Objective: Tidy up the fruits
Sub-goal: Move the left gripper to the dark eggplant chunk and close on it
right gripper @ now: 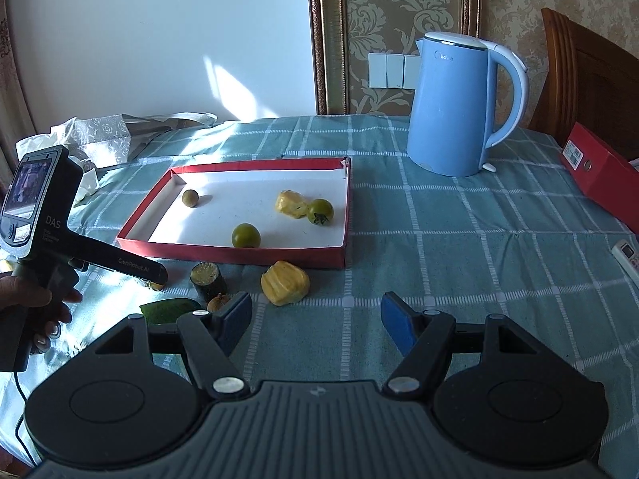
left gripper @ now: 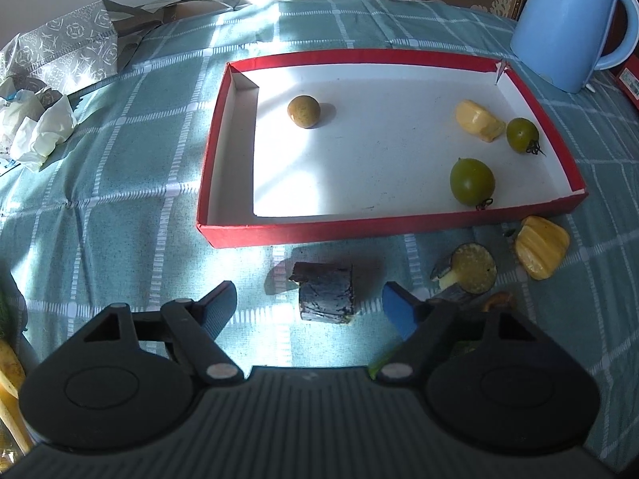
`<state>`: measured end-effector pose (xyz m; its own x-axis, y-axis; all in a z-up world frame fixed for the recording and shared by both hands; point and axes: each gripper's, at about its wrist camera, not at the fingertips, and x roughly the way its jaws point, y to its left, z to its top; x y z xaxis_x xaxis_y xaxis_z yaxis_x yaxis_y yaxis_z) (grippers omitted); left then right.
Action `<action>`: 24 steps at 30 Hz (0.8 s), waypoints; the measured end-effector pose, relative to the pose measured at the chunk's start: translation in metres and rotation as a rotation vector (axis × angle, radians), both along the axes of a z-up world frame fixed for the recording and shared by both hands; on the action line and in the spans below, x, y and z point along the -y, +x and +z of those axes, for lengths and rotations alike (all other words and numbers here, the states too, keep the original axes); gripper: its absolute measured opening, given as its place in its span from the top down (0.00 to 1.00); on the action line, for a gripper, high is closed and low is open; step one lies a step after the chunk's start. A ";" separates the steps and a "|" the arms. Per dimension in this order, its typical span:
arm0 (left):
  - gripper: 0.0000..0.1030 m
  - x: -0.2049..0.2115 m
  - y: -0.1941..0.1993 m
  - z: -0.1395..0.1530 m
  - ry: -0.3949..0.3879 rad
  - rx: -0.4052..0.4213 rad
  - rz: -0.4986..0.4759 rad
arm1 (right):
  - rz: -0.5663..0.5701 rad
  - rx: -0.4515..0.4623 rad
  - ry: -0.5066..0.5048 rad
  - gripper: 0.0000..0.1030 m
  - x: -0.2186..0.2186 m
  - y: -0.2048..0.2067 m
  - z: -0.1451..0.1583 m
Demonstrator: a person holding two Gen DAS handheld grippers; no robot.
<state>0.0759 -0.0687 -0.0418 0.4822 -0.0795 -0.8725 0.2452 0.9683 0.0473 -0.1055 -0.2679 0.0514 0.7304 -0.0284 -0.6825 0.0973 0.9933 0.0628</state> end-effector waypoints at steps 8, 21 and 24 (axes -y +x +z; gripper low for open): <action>0.25 0.001 0.004 -0.005 0.010 -0.011 0.008 | 0.019 -0.009 -0.011 0.31 -0.005 0.001 -0.002; 0.30 0.001 0.009 -0.010 -0.001 -0.035 0.021 | 0.015 -0.016 -0.019 0.31 -0.007 0.001 -0.002; 0.37 0.000 0.010 -0.012 -0.010 -0.051 0.021 | 0.020 -0.021 -0.025 0.31 -0.008 0.001 -0.003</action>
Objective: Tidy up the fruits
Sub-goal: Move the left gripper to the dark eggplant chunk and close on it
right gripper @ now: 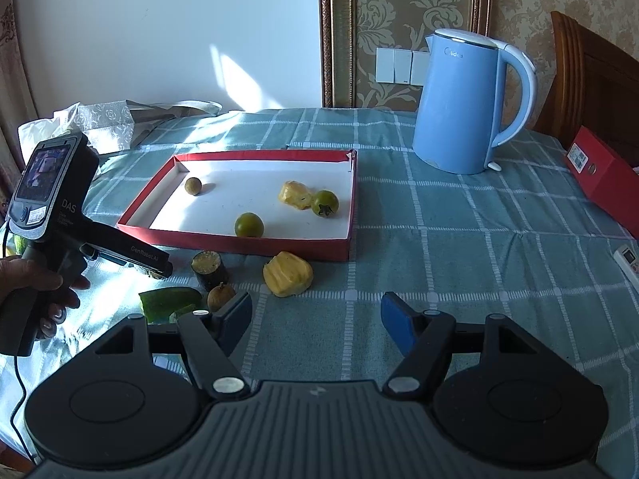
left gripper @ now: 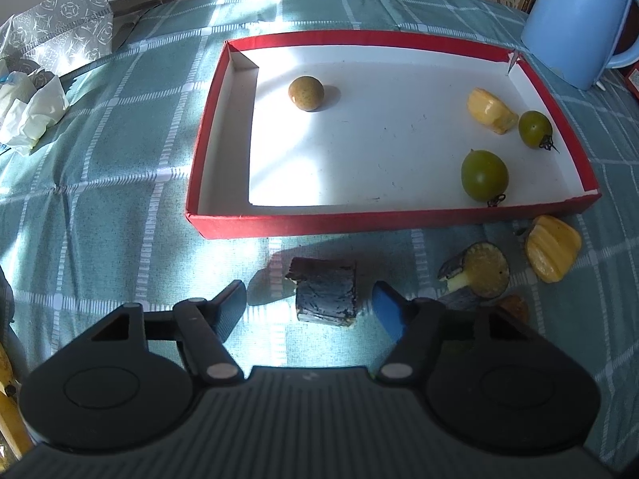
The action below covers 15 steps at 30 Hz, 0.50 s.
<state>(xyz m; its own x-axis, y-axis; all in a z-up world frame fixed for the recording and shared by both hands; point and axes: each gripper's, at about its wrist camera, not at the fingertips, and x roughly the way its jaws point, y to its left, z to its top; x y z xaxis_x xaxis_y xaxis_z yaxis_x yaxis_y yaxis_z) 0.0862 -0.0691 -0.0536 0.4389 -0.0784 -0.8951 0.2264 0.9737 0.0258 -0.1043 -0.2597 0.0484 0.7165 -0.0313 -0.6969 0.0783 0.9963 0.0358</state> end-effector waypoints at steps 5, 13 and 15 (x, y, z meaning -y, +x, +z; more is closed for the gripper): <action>0.44 -0.001 0.001 -0.002 -0.001 -0.011 0.003 | 0.002 -0.005 0.000 0.31 -0.002 -0.001 -0.001; 0.73 -0.001 0.002 0.000 -0.015 -0.010 -0.008 | 0.006 -0.020 0.006 0.31 -0.004 0.000 -0.005; 0.73 -0.001 0.002 0.000 -0.015 -0.011 -0.011 | 0.013 -0.023 0.009 0.31 -0.005 0.000 -0.007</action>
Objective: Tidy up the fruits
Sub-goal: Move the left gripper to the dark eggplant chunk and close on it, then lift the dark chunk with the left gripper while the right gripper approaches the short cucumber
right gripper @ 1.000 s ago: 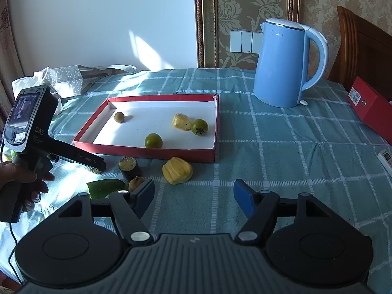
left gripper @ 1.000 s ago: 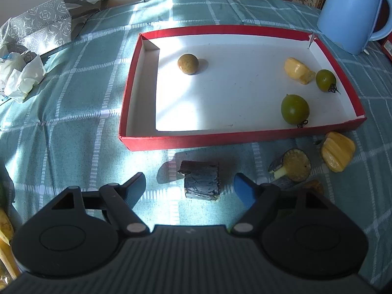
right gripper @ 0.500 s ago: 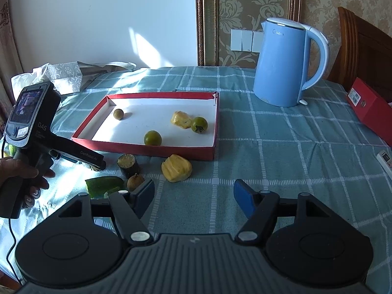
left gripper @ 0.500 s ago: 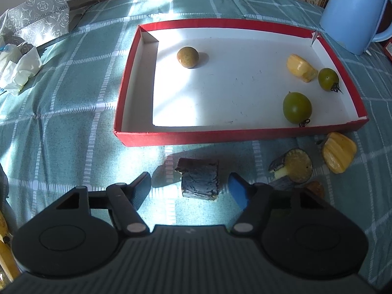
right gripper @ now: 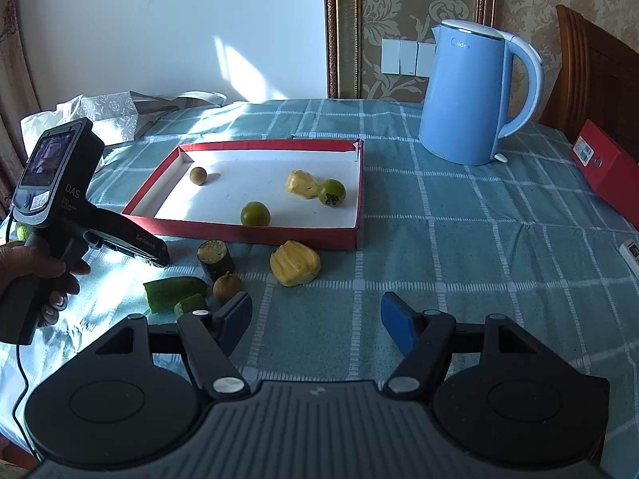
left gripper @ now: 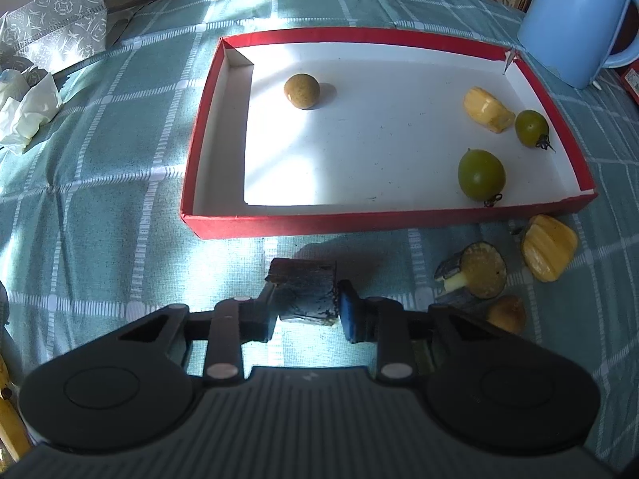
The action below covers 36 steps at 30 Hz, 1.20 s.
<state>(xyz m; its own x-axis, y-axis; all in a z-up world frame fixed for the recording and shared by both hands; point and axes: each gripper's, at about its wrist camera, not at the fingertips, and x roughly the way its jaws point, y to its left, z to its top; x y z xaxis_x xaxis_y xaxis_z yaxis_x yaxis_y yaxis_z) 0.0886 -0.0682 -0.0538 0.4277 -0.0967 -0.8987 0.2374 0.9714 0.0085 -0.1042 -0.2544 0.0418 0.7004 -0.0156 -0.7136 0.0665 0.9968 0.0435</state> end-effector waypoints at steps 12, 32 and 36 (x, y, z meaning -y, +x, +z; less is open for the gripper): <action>0.74 -0.016 -0.007 0.011 -0.044 0.019 0.003 | 0.066 -0.023 -0.005 0.31 -0.018 0.004 -0.010; 0.74 -0.055 -0.083 0.058 0.019 0.140 -0.043 | 0.361 -0.143 -0.207 0.24 -0.107 0.037 -0.059; 0.74 -0.063 -0.084 0.062 0.015 0.146 -0.019 | 0.310 -0.135 -0.128 0.12 -0.104 0.043 -0.051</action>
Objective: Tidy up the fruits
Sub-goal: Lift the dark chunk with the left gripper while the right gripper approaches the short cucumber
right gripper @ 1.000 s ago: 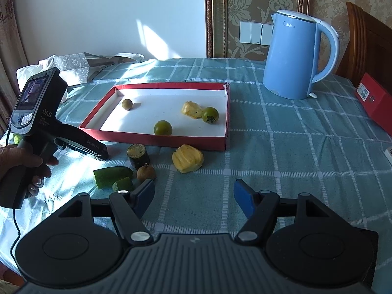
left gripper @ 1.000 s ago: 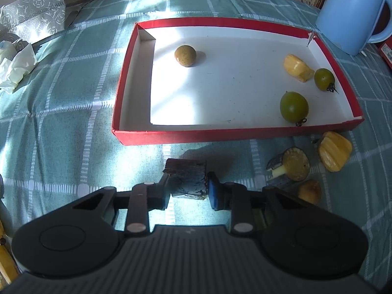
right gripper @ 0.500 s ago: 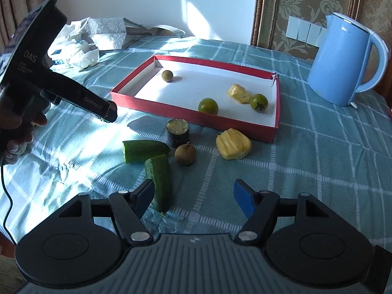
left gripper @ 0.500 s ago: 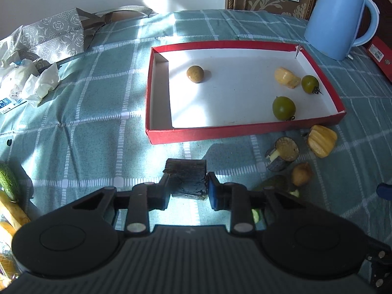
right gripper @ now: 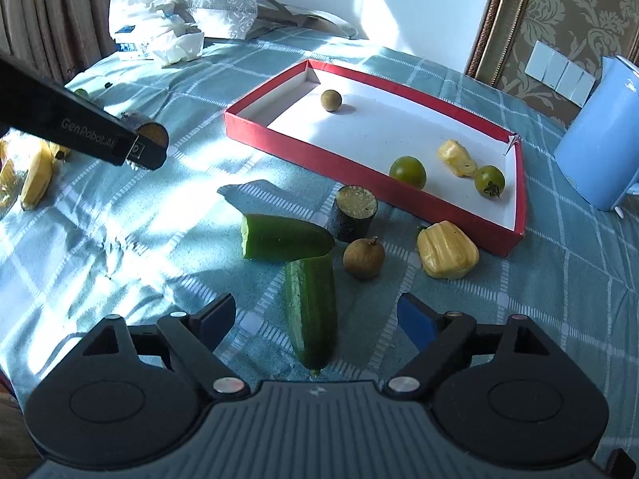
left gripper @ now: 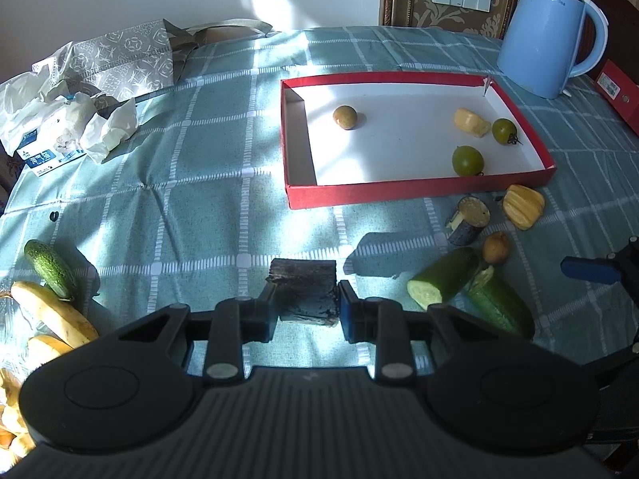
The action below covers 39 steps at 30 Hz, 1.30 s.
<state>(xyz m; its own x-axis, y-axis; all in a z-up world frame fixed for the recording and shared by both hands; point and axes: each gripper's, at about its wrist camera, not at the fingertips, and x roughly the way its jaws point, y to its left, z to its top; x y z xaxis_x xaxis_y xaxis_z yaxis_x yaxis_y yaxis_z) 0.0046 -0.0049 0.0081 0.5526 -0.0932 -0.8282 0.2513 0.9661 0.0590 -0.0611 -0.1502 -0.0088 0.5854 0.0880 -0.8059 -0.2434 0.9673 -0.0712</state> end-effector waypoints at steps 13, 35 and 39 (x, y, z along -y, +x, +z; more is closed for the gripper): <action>0.74 -0.009 -0.001 0.006 -0.021 0.007 0.026 | -0.062 0.065 0.112 0.00 0.016 -0.005 0.018; 0.73 -0.016 -0.004 0.008 -0.020 0.000 0.031 | 0.042 -0.119 0.008 0.48 -0.002 0.028 -0.034; 0.73 -0.015 -0.003 0.007 -0.021 -0.001 0.028 | 0.042 -0.130 0.003 0.69 -0.002 0.029 -0.036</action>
<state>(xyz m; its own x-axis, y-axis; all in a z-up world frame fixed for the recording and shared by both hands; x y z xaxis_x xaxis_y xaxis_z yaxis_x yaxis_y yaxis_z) 0.0015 0.0104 0.0153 0.5542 -0.0951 -0.8269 0.2239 0.9739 0.0381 -0.0318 -0.1487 -0.0452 0.4719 0.1130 -0.8744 -0.2905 0.9563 -0.0331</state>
